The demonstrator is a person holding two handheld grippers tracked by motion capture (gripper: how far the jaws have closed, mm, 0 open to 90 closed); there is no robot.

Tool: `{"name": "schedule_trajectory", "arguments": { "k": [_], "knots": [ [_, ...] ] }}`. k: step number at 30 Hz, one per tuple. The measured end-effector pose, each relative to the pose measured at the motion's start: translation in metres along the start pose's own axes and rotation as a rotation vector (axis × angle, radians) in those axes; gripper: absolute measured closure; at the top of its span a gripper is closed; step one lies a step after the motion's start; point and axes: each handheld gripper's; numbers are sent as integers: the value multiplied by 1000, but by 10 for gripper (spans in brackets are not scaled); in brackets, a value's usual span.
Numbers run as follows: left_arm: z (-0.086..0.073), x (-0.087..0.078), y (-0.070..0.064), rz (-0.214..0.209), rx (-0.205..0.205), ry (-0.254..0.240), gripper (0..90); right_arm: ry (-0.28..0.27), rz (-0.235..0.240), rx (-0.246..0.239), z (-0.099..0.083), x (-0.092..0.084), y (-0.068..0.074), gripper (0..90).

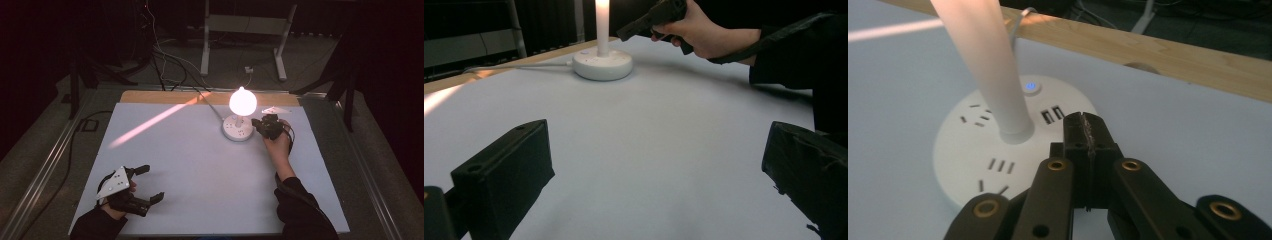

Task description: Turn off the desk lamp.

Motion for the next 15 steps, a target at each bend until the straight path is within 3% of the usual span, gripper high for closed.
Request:
{"name": "schedule_trajectory", "arguments": {
  "k": [1,3,4,6,7,9,10,12,13,15],
  "knots": [
    [0,0,0,1,2,1,6,-3,20,32,-1,1,-1,900],
    [0,0,-1,1,6,3,6,-4,5,24,-2,3,0,900],
    [0,0,-1,3,7,5,6,-1,29,48,-2,5,-1,900],
    [0,0,-1,1,7,3,6,12,9,19,-4,9,2,900],
    [0,0,-1,0,6,2,6,12,39,54,-4,11,1,900],
    [0,1,-1,0,7,2,6,8,10,22,-5,13,3,900],
    [0,0,-1,-3,5,2,6,9,32,55,-6,15,2,900],
    [0,0,-1,-2,8,4,6,17,6,33,-8,18,3,900],
    [0,0,-1,-3,8,6,6,11,27,54,-9,19,2,900],
    [0,1,-1,-3,9,4,6,4,17,47,-9,19,3,900]
  ]
}}
Point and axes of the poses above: each handheld gripper's, and its own axes: x roughly forward along the jaws, z roughly out of its top, y roughly to its left, and after that the axes turned 4 degrees about z, right-handed
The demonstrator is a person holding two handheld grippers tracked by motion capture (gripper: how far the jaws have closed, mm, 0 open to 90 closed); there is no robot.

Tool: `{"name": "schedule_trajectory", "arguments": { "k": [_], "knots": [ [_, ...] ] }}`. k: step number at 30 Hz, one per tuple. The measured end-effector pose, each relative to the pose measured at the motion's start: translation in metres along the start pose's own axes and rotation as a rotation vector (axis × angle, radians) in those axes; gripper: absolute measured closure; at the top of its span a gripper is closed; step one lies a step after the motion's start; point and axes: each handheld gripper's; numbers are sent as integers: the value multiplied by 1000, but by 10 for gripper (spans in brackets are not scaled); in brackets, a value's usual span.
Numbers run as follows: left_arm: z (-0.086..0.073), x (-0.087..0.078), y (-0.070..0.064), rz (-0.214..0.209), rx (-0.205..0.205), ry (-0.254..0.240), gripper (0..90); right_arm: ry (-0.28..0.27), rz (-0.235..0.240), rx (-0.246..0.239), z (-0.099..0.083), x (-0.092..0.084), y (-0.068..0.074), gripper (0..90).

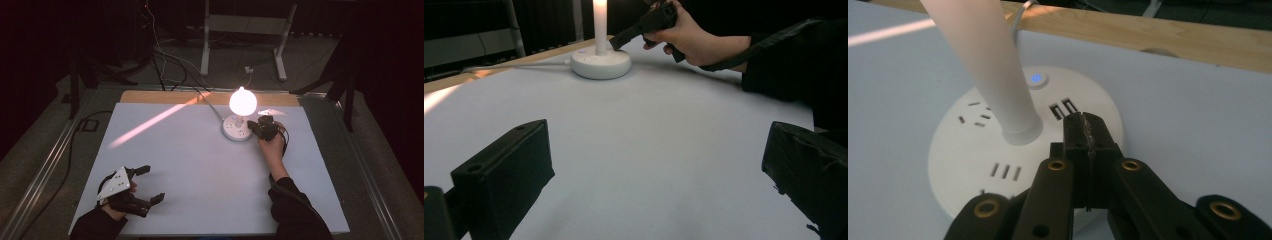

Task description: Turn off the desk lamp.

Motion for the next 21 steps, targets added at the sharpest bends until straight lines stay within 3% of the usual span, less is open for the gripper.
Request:
{"name": "schedule_trajectory", "arguments": {
  "k": [10,12,14,21],
  "knots": [
    [0,0,1,-1,-3,3,6,5,-19,-17,2,3,4,900],
    [0,0,0,0,-1,2,6,6,8,3,1,5,5,900],
    [0,-1,0,1,-2,2,6,10,-3,-8,3,5,7,900],
    [0,0,1,-2,-5,-1,6,-48,-4,-7,19,-11,5,900]
  ]
}}
Point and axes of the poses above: each handheld gripper's, and its own axes: x roughly forward along the jaws, z roughly out of its top, y roughly to its left, and after that the axes turned 4 degrees about z, right-handed
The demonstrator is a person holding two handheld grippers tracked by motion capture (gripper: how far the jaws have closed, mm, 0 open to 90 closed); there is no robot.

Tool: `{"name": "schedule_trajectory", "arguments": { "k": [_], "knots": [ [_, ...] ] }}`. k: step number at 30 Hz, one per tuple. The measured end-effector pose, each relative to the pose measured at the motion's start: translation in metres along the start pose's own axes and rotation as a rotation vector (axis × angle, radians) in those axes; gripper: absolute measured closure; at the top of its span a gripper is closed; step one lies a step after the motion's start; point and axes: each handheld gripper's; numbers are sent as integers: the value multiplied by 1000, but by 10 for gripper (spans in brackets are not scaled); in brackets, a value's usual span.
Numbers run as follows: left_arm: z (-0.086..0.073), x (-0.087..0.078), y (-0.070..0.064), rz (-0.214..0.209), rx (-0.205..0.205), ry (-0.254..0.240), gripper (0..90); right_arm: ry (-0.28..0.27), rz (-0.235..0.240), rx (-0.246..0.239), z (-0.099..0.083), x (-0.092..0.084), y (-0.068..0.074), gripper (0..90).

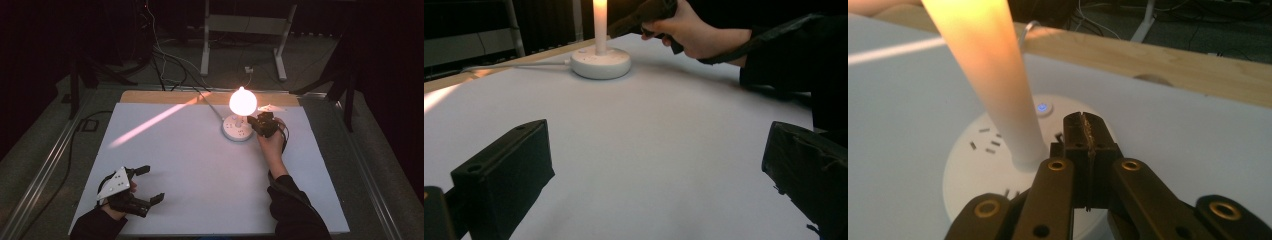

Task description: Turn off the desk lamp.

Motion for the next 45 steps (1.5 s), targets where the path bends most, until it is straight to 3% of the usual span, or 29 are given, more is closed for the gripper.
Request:
{"name": "schedule_trajectory", "arguments": {
  "k": [6,45],
  "knots": [
    [0,0,-1,0,6,5,6,-40,-1,-8,9,-10,0,900],
    [-1,1,0,4,5,11,6,29,-7,15,-17,10,-2,900]
  ]
}}
Point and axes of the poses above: each handheld gripper's, and its own axes: x roughly forward along the jaws, z roughly out of its top, y roughly to its left, and after that the axes turned 4 degrees about z, right-handed
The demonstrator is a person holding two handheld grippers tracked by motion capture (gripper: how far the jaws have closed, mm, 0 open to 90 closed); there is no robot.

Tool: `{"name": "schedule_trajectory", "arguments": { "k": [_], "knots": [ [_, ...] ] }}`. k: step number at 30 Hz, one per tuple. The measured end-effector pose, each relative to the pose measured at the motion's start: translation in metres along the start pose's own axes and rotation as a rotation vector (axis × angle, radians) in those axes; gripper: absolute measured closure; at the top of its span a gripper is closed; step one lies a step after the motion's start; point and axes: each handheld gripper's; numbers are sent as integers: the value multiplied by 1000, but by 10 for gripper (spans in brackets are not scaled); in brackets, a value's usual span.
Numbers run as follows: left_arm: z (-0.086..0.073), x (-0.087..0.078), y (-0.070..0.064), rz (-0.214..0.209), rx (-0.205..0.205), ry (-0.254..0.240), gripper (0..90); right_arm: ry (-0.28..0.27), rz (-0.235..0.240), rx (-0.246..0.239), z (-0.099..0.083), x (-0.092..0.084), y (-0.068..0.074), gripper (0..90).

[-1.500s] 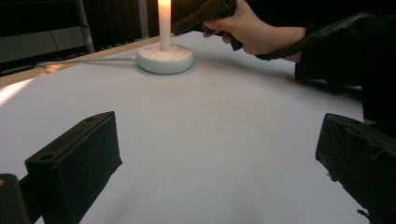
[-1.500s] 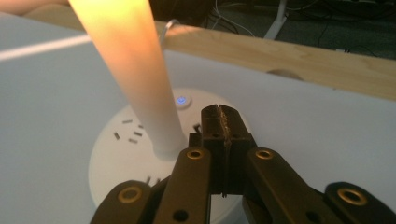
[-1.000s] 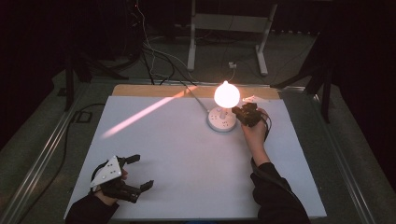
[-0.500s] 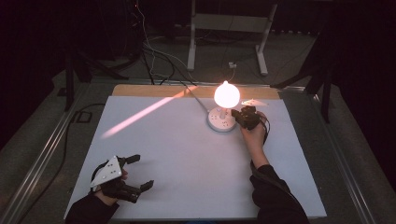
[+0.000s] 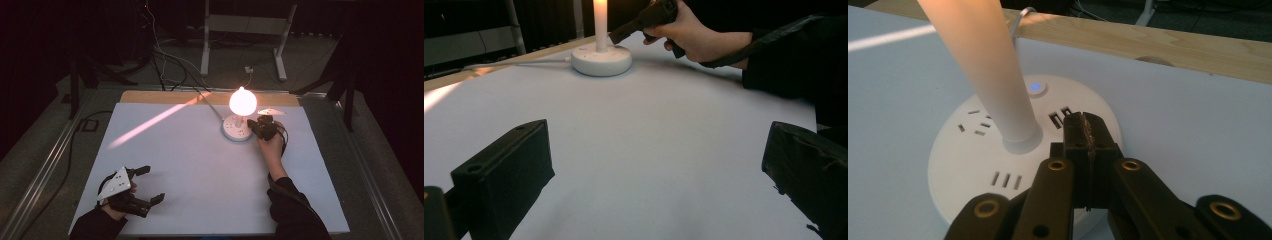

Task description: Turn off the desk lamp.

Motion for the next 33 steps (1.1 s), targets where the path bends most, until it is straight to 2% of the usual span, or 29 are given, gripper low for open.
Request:
{"name": "schedule_trajectory", "arguments": {
  "k": [7,14,17,18,23,29,33],
  "knots": [
    [0,0,0,0,-1,0,6,0,-1,-1,-3,2,-1,900],
    [0,0,0,-2,-1,2,6,4,-14,-28,-3,2,-2,900],
    [0,0,0,-3,0,0,6,26,-6,-22,1,1,-2,900],
    [0,0,0,-1,0,0,6,23,-11,-32,2,0,-1,900],
    [0,0,0,-2,2,5,6,-30,6,-11,12,-10,-2,900],
    [0,0,0,4,5,2,6,-69,8,-13,21,-20,-1,900],
    [0,0,0,5,5,3,6,-78,12,-6,25,-23,-2,900]
  ]
}}
Point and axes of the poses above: each handheld gripper's, and its own axes: x roughly forward along the jaws, z roughly out of its top, y roughly to its left, and after that the axes turned 4 degrees about z, right-handed
